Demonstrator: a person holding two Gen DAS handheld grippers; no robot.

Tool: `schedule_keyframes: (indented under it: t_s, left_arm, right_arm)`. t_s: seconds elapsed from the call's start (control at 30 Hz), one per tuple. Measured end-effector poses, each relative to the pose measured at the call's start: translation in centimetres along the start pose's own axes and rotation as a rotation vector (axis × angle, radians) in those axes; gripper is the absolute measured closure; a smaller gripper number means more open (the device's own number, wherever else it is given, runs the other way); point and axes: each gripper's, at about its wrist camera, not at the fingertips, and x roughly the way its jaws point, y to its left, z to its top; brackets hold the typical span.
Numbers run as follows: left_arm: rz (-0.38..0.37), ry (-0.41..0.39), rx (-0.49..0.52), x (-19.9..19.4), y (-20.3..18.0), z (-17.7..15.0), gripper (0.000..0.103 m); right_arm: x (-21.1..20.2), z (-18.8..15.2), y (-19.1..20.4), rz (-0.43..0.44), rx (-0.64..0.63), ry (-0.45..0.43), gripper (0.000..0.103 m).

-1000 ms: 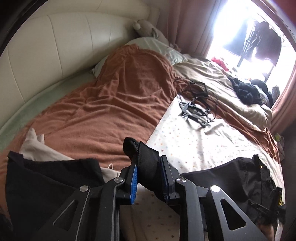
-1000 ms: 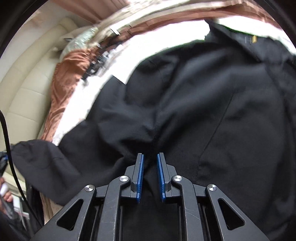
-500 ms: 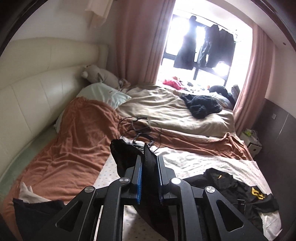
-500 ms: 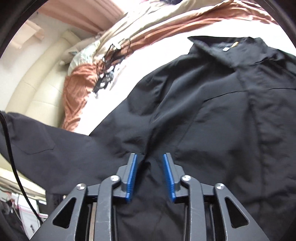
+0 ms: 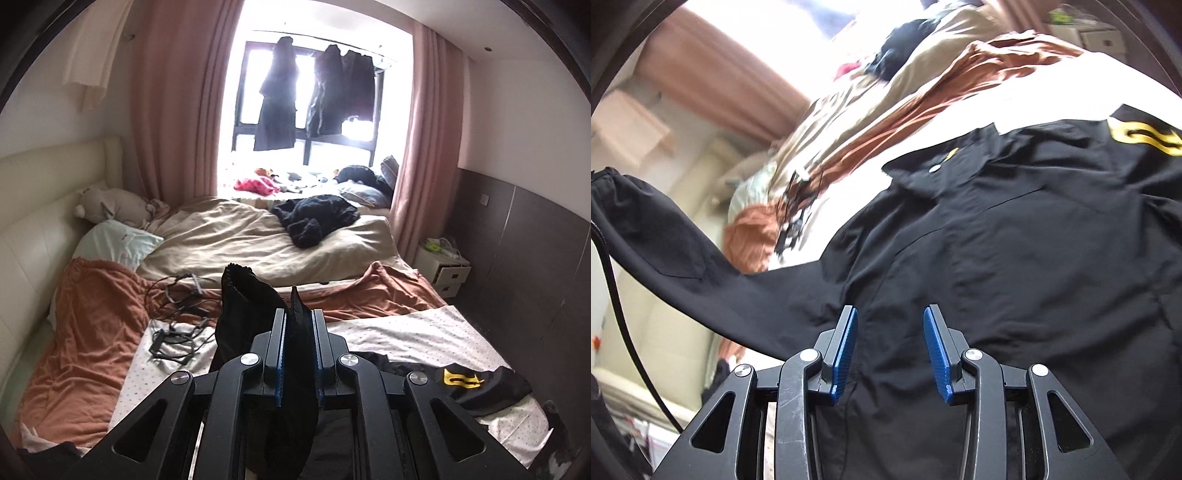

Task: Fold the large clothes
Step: 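Lift the gripped jacket side with both tools, fold it over the back, open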

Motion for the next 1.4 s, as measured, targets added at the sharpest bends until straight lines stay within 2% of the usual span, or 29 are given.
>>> schedule_keyframes:
  t_s: [0.3,0.53,0.83,0.93,1.03,1.07,1.1,1.13,1.17,1.2,1.23,1.33,1.4]
  left_arm:
    - [-0.125,0.027,0.096,4.1,-10.6,1.0,0.091]
    - [-0.202,0.091,0.127,9.0,-16.4,-0.6,0.093]
    - [-0.289,0.211,0.091,17.4,-20.8,-5.5,0.094]
    - [-0.275,0.229,0.112,19.7,-22.5,-7.8,0.094]
    - [-0.337,0.288,0.089,22.3,-24.1,-10.5,0.092]
    - [-0.386,0.321,0.069,23.1,-24.4,-11.2,0.091]
    - [-0.442,0.358,0.049,23.7,-24.8,-12.1,0.082]
    - [-0.477,0.387,0.039,24.2,-25.1,-12.6,0.061]
    - [-0.495,0.412,0.041,24.5,-25.5,-13.2,0.046]
    - [-0.496,0.416,0.051,24.3,-25.7,-13.7,0.020]
    - [-0.495,0.395,0.061,23.8,-25.6,-14.0,0.011]
    - [-0.479,0.357,0.072,22.1,-24.1,-14.6,0.011]
    - [-0.419,0.350,0.064,21.2,-22.2,-14.9,0.011]
  right_arm:
    - [-4.2,2.4,-6.5,-0.021,0.143,-0.105,0.065]
    - [-6.0,3.9,-11.8,-0.052,0.257,-0.163,0.064]
    - [-8.1,4.8,-18.0,-0.109,0.411,-0.227,0.064]
    - [-8.9,4.8,-19.3,-0.108,0.465,-0.260,0.064]
    - [-9.1,4.8,-19.9,-0.109,0.499,-0.271,0.064]
    - [-9.1,4.7,-20.0,-0.112,0.500,-0.270,0.061]
    - [-9.2,4.8,-20.0,-0.120,0.496,-0.270,0.056]
    - [-9.2,4.9,-20.0,-0.126,0.491,-0.271,0.054]
    - [-9.3,4.9,-20.0,-0.133,0.488,-0.274,0.052]
    - [-9.4,5.0,-20.1,-0.138,0.487,-0.276,0.052]
    - [-9.5,5.0,-20.1,-0.140,0.487,-0.277,0.052]
    - [-9.5,5.0,-20.7,-0.144,0.494,-0.277,0.052]
    - [-9.5,5.0,-21.0,-0.147,0.498,-0.275,0.052]
